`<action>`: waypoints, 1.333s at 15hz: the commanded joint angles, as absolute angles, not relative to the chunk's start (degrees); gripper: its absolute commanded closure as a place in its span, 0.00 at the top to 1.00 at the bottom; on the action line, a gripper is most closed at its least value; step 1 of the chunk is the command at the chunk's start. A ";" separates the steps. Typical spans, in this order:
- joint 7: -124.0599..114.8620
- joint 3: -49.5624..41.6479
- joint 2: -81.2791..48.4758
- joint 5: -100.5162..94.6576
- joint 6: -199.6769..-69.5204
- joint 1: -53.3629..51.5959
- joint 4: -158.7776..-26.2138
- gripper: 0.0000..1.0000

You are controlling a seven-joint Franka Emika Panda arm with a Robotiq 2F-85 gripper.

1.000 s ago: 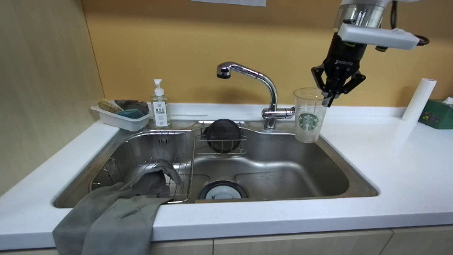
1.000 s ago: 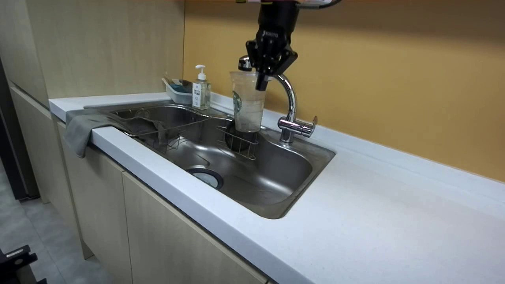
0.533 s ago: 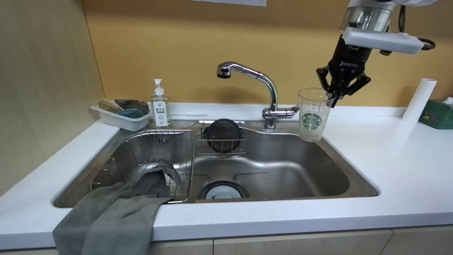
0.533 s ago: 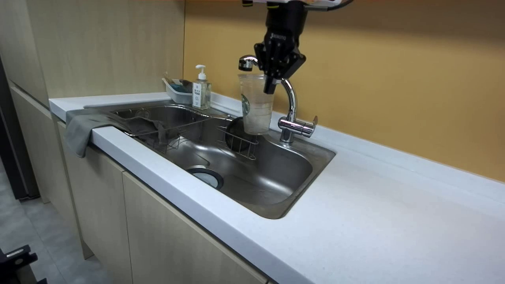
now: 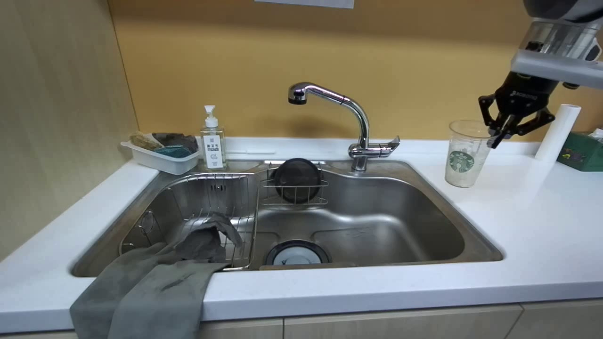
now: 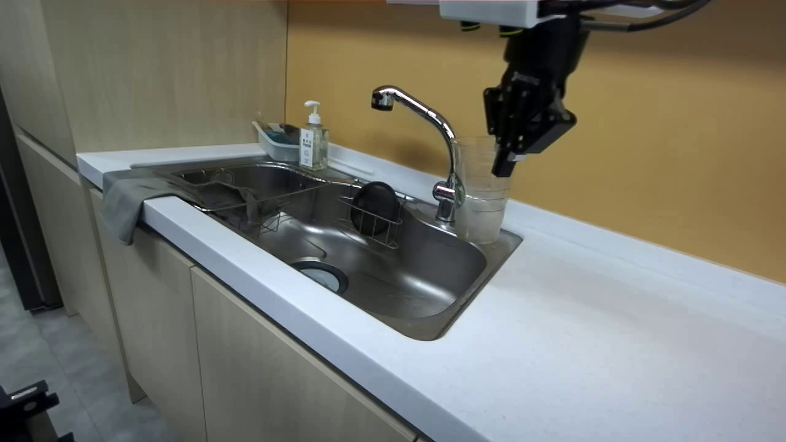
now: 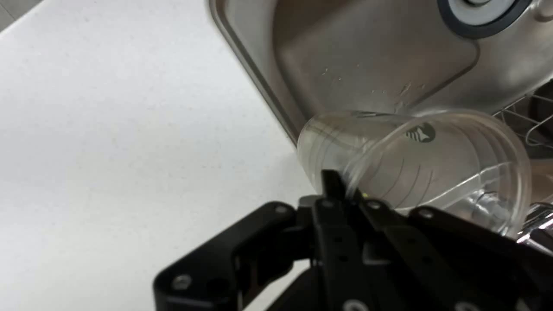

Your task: Remove the clear cup from the sink and place it on the right side of the table

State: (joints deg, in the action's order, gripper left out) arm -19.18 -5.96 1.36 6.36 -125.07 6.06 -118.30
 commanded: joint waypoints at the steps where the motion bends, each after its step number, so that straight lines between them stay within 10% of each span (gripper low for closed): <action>1: -24.86 -7.10 4.57 8.46 -125.89 7.45 -122.64 0.01; 20: -43.57 -8.77 4.32 8.95 -140.67 10.72 -133.96 0.01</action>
State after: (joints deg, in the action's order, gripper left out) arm -40.85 -8.47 3.13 8.22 -138.97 10.54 -132.12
